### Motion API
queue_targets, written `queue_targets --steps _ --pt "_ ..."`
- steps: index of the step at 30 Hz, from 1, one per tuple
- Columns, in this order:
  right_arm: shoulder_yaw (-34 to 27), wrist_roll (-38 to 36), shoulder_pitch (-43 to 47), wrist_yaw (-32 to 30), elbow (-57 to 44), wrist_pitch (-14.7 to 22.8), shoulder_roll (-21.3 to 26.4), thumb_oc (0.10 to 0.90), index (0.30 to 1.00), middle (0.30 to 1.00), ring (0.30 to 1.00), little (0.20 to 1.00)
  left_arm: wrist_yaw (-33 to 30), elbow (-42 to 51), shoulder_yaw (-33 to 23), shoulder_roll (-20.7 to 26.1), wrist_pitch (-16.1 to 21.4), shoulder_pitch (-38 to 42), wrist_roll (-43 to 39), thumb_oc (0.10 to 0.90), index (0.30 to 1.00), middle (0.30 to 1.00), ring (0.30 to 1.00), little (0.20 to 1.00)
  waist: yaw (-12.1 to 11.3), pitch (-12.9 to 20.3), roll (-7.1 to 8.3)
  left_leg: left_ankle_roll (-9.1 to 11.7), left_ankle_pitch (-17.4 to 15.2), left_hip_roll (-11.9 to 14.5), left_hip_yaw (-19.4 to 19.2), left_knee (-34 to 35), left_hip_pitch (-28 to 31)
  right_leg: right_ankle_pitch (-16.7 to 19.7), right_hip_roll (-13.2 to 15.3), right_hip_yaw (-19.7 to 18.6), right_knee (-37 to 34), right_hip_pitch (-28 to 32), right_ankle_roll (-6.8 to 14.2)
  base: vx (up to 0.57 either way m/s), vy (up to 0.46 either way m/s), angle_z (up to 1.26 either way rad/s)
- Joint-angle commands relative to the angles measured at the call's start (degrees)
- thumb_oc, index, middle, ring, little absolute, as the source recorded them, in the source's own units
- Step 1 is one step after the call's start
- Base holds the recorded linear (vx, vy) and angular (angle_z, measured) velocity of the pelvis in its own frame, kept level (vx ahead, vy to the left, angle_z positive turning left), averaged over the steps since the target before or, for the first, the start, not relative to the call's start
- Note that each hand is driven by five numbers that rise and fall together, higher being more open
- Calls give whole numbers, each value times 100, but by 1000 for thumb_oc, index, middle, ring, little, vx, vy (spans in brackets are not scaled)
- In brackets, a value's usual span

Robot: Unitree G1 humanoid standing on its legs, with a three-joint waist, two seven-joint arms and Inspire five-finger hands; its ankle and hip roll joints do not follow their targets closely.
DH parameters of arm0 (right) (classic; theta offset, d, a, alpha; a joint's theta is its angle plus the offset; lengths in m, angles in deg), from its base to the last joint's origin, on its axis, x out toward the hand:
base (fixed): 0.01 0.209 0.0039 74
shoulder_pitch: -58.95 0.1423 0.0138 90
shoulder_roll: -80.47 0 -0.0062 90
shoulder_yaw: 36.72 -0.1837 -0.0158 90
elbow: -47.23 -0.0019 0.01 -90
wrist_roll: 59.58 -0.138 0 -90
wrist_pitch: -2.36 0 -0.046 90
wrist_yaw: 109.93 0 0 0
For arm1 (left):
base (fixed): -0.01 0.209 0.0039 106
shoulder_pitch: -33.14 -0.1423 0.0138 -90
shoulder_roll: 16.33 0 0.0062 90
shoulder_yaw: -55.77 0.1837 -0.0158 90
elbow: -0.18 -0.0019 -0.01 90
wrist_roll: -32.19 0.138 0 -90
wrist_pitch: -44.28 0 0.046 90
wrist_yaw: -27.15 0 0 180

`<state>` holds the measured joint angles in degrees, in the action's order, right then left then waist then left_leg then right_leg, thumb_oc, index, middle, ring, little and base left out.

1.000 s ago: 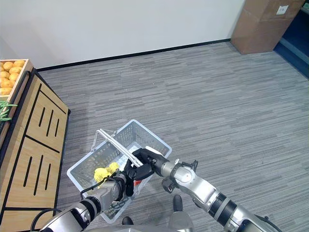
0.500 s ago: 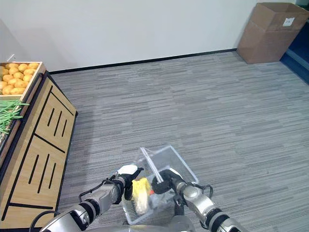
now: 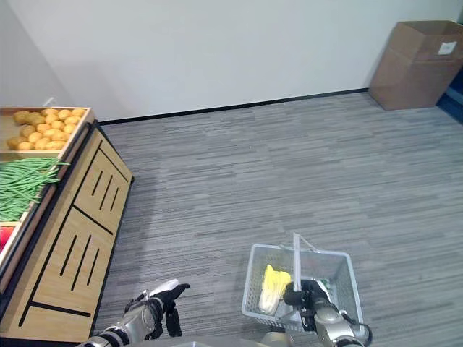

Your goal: Get the vegetables into the basket

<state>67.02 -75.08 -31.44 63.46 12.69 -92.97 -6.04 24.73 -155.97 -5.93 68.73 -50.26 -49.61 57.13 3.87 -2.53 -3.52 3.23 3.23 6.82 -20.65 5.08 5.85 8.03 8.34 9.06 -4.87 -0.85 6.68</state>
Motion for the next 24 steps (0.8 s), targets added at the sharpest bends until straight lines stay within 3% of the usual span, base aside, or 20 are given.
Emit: queue_targets --steps 1,4,5,11,24 --pt "-341 -8 615 -166 151 539 -167 400 300 300 300 300 -372 -249 -459 116 123 698 -745 900 1000 1000 1000 1000 -10 3 407 287 7 143 338 -8 -51 -89 487 198 223 166 492 -26 23 4" --pt "-525 -33 586 -203 460 538 -169 400 300 300 300 300 -417 -372 -733 129 122 615 -1098 900 1000 1000 1000 1000 -18 10 434 286 14 130 391 -8 -125 -83 506 253 219 159 494 -36 14 12" --pt "-641 -12 548 -211 764 515 -166 400 300 300 300 300 -439 -582 -1110 112 115 500 -1670 900 1000 1000 1000 1000 -26 27 454 288 17 118 436 -8 -180 -76 521 306 198 165 494 -26 7 12" --pt "-950 -2 406 -143 1507 439 -255 400 300 300 300 300 -379 -947 -1941 101 126 230 -2752 900 1000 1000 1000 1000 -98 73 531 267 12 92 532 -8 -182 -82 544 407 178 245 489 17 7 18" --pt "-1035 216 177 -61 1935 428 -383 400 300 300 300 300 -367 -979 -2111 89 226 -47 -2782 900 1000 1000 1000 1000 -199 127 595 249 21 33 636 -8 -242 -90 617 511 179 294 506 -2 6 5"
